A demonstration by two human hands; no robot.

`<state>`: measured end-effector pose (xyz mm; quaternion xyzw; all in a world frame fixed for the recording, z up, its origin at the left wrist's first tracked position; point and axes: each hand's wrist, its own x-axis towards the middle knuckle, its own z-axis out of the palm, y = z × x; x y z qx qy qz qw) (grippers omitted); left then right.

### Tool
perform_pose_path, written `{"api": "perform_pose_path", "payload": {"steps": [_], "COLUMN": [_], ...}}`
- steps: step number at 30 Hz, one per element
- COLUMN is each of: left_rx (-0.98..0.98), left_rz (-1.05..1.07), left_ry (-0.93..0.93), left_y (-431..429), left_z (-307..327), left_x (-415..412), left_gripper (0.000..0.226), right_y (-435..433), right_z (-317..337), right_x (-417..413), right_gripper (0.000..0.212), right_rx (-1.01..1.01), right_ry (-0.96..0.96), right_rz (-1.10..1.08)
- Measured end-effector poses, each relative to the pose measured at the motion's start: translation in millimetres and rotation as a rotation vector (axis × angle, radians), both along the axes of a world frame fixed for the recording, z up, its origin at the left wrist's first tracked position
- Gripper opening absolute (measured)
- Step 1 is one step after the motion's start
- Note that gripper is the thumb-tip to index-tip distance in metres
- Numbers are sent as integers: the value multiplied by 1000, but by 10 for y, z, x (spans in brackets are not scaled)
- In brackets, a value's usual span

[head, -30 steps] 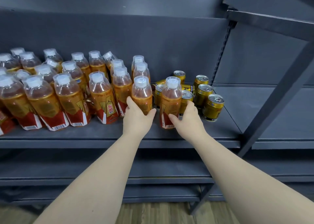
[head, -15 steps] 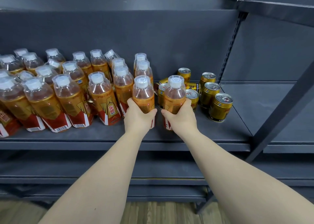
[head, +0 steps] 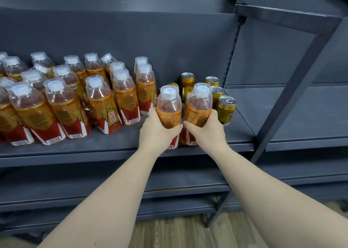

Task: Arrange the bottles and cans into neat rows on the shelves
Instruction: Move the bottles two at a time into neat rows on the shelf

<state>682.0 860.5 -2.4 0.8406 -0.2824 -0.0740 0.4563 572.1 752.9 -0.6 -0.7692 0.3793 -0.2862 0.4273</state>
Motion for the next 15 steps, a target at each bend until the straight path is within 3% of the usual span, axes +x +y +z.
{"api": "perform_pose_path", "payload": {"steps": [15], "left_rx": [1], "left_rz": [-368], "left_ry": [-14], "left_y": [-741], "left_z": [27], "left_x": [-1379], "left_gripper": [76], "right_y": [-475], "right_z": [-80], "right_x": [-1821], "right_gripper": [62], "right_rx": [-13], "right_ry": [51], "right_rz": [-310]}}
